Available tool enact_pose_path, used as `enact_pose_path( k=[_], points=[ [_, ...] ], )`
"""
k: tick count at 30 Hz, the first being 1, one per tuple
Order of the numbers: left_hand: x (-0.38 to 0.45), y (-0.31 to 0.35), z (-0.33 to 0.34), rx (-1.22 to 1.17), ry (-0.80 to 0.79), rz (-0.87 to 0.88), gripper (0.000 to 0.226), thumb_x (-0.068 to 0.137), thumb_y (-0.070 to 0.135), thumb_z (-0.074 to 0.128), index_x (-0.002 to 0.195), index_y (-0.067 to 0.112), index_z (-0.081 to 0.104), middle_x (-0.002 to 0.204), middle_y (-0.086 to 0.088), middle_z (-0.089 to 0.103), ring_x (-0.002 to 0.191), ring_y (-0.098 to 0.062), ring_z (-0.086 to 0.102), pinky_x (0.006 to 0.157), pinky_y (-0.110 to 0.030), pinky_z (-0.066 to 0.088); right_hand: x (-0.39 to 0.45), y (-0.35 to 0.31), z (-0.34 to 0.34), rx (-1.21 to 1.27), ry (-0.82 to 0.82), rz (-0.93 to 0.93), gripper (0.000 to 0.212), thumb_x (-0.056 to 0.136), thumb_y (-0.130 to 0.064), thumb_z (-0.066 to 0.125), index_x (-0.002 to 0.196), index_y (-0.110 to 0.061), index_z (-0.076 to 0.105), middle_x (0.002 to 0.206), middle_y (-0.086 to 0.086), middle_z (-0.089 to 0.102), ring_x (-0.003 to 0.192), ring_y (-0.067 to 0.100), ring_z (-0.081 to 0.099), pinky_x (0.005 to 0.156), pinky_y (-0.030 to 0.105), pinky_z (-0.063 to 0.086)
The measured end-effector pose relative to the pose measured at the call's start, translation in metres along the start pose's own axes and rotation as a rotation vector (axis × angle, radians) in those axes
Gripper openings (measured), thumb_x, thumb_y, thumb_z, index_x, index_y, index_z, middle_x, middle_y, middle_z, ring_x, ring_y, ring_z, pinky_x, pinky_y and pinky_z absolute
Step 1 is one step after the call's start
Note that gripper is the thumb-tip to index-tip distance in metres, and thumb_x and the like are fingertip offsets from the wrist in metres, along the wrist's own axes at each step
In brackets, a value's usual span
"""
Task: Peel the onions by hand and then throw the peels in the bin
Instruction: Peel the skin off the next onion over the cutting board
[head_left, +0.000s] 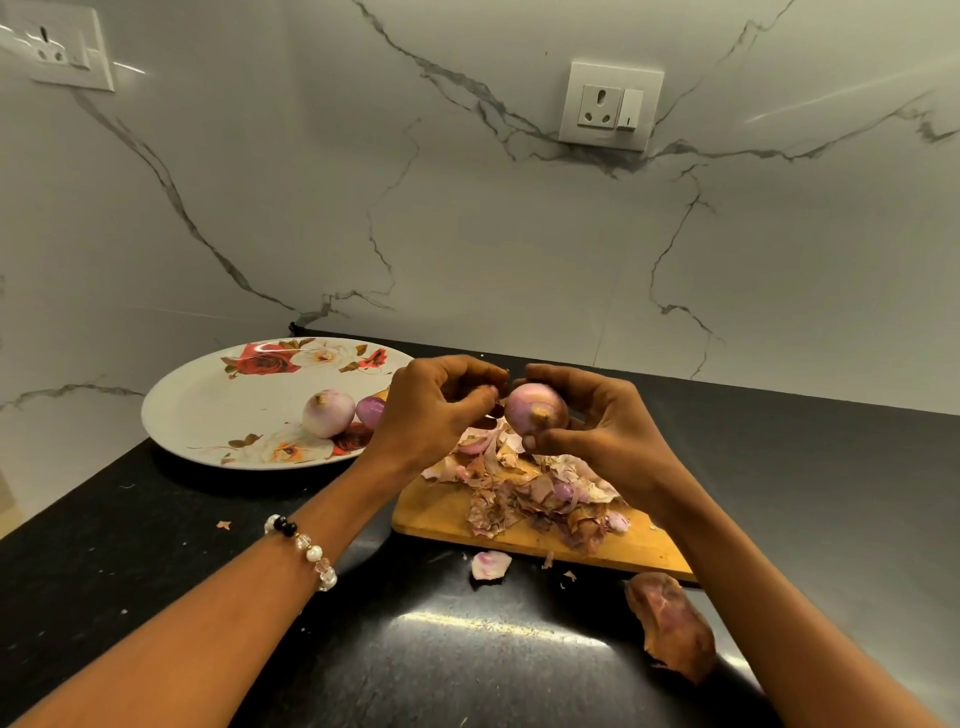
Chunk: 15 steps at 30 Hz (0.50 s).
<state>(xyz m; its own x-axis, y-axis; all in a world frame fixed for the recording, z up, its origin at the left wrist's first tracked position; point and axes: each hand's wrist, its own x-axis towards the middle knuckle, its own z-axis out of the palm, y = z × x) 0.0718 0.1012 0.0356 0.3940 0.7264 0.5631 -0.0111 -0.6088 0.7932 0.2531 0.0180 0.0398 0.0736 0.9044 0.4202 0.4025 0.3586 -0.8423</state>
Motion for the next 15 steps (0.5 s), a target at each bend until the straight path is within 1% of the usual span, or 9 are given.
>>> enact_pose_path(
  k=[4, 8, 15],
  points=[
    [-0.0013, 0.0002, 0.0011, 0.034, -0.063, 0.008, 0.031, 0.083, 0.011, 0.07, 0.114, 0.01, 0.067, 0.103, -0.004, 0.071, 0.089, -0.011, 0.07, 0.073, -0.026, 0.059, 0.001, 0.002, 0.0004, -0.017, -0.006, 0.012, 0.065, 0.067, 0.005, 0.083, 0.126, -0.014, 0.062, 0.119, 0.001, 0.067, 0.111, 0.015, 0.064, 0.092, 0.033, 0.056],
    [-0.0019, 0.0, -0.0004, 0.099, -0.069, 0.045, 0.035, 0.081, 0.011, 0.073, 0.116, 0.011, 0.067, 0.105, 0.0, 0.071, 0.092, -0.004, 0.067, 0.079, -0.018, 0.055, 0.0006, 0.0019, 0.001, -0.031, -0.02, 0.013, 0.065, 0.068, 0.005, 0.083, 0.126, -0.014, 0.062, 0.12, 0.002, 0.066, 0.112, 0.017, 0.064, 0.091, 0.032, 0.056],
    [-0.0032, -0.0016, 0.0002, 0.196, -0.063, 0.094, 0.027, 0.081, 0.013, 0.073, 0.108, 0.013, 0.071, 0.095, -0.001, 0.073, 0.083, -0.002, 0.067, 0.073, -0.015, 0.055, 0.0003, 0.002, 0.0023, -0.074, -0.035, 0.003, 0.065, 0.068, 0.004, 0.083, 0.127, -0.014, 0.061, 0.121, 0.002, 0.065, 0.111, 0.016, 0.064, 0.089, 0.027, 0.056]
  ],
)
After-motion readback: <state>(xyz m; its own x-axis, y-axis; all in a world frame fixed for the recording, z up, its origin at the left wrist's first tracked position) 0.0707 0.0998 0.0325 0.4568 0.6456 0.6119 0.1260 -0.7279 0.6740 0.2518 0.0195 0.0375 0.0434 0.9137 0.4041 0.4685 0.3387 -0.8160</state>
